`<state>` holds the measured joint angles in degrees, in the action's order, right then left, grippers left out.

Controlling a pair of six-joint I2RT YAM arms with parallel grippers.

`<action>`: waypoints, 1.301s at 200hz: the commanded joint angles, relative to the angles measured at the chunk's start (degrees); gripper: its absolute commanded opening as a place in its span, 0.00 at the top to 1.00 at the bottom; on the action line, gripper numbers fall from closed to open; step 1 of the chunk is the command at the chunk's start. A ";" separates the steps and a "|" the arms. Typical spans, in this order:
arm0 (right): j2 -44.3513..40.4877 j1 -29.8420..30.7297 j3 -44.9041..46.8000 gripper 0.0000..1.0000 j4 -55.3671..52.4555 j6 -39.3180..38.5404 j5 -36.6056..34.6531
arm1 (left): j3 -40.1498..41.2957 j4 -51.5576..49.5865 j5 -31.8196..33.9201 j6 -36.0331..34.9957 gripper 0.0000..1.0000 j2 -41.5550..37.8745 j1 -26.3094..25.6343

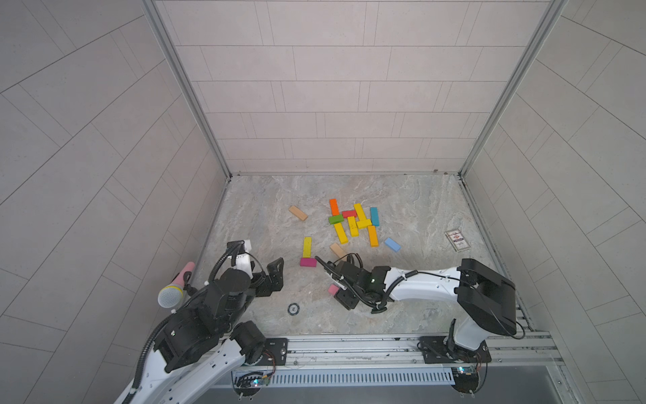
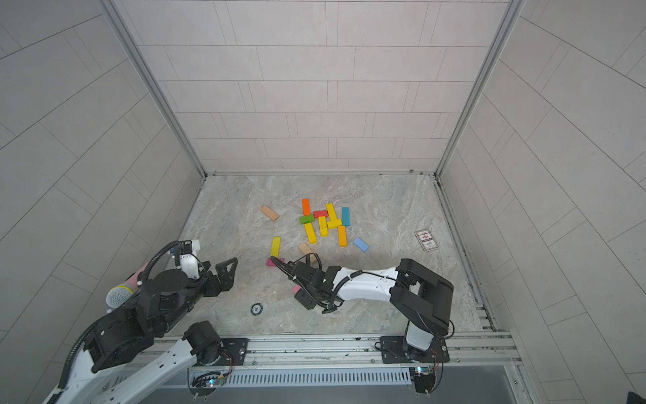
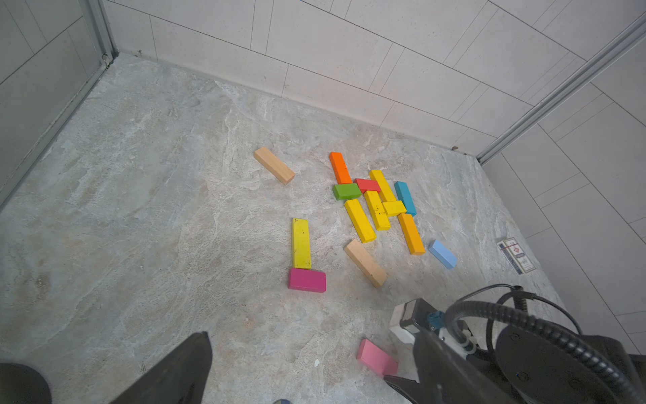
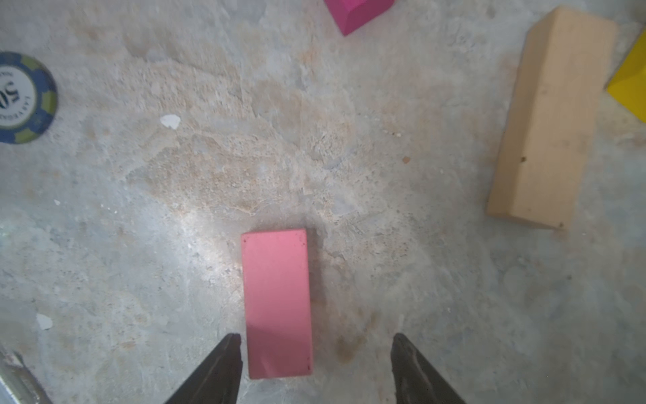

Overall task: Assemble the letter h with building blocks
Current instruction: Place the building block at the center of the board.

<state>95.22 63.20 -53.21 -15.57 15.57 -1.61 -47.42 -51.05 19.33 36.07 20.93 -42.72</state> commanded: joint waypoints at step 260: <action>3.92 3.10 -7.42 0.09 -7.46 45.20 -11.76 | -4.95 -3.32 0.44 -2.65 0.00 -4.82 -0.08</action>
<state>96.75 65.56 -59.77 -21.17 54.94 -11.99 -50.30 -53.28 18.68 34.87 17.39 -42.72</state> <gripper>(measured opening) 0.926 0.998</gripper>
